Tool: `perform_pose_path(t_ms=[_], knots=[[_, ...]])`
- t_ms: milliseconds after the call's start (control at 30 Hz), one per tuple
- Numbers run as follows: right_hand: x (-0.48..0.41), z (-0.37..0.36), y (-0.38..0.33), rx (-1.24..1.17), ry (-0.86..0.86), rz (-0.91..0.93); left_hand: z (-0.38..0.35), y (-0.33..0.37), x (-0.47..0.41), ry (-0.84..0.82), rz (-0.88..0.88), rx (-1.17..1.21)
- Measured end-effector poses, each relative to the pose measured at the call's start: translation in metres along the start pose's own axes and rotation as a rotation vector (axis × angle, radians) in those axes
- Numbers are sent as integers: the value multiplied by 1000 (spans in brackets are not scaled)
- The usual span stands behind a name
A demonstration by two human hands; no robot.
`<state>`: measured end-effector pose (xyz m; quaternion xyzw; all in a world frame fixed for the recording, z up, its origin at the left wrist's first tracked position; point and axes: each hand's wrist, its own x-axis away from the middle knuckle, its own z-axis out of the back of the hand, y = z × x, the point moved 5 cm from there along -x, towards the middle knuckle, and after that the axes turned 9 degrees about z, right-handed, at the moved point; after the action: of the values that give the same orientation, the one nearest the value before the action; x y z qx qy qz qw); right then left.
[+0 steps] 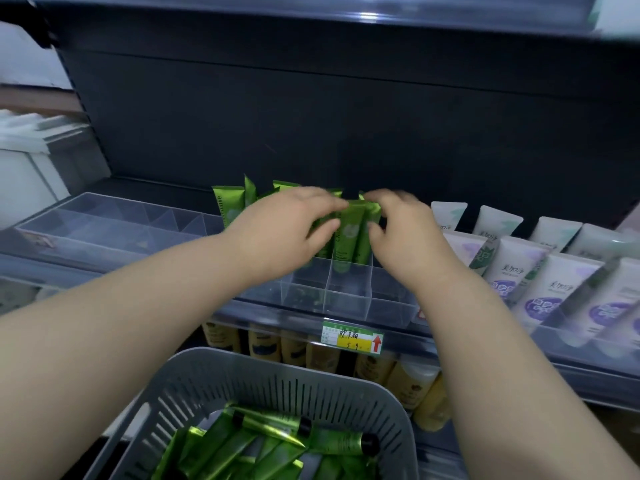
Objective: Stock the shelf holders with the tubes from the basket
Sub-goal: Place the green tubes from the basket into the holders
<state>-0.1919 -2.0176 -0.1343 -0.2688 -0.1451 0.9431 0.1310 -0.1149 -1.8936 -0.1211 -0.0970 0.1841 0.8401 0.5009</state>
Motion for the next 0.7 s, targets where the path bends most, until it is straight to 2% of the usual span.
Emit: perform_pose_path(t_ms=[267, 467, 700], knots=[[30, -6, -50, 40, -103, 87, 5, -30, 79, -52, -8, -219], [73, -28, -78, 9, -219, 71, 1, -43, 135, -79, 60, -197], [135, -73, -87, -20, -433, -47, -32, -72, 197, -126, 229, -54]])
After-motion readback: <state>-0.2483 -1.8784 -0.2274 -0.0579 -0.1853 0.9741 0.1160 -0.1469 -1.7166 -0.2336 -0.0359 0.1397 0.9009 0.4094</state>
